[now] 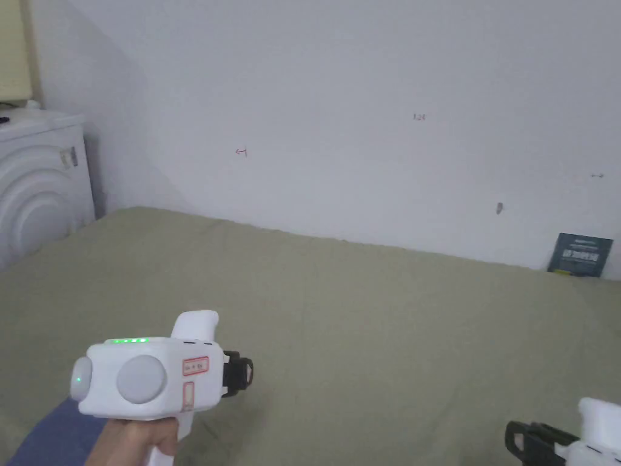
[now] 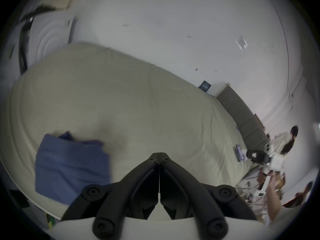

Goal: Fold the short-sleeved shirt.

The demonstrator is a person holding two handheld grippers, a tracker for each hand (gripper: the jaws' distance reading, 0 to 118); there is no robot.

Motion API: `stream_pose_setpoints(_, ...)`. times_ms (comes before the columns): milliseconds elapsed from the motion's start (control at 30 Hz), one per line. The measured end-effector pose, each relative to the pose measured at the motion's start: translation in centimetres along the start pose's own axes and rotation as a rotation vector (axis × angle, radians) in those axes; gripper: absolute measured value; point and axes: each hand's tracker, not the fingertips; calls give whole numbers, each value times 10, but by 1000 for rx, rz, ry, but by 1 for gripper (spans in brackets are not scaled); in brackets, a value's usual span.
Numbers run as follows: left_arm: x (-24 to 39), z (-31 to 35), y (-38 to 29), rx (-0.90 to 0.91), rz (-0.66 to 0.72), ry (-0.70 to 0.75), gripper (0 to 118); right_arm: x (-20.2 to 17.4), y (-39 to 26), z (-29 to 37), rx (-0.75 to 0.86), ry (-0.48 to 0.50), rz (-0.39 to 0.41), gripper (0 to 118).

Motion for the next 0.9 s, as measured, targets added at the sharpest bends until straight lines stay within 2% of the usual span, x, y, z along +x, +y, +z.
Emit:
stream_pose_setpoints(33,26,-1,-4,75,-26,55,0,-7,3,6,48,-66,52,0)
stream_pose_setpoints(100,62,3,-5,164,-121,94,0,-14,8,19,147,-88,49,0)
stream_pose_setpoints(200,104,16,-15,278,-184,145,0,-27,12,33,252,-137,47,0)
stream_pose_setpoints(300,139,26,-26,360,-254,197,0,-43,15,54,303,-185,97,0)
stream_pose_setpoints(400,161,62,-37,418,-312,230,0,-45,10,57,339,-218,104,0)
stream_pose_setpoints(600,152,71,-32,444,-311,241,0,-36,3,58,366,-214,87,0)
stream_pose_setpoints(900,136,67,-19,469,-289,262,2,-50,4,63,367,-208,107,1)
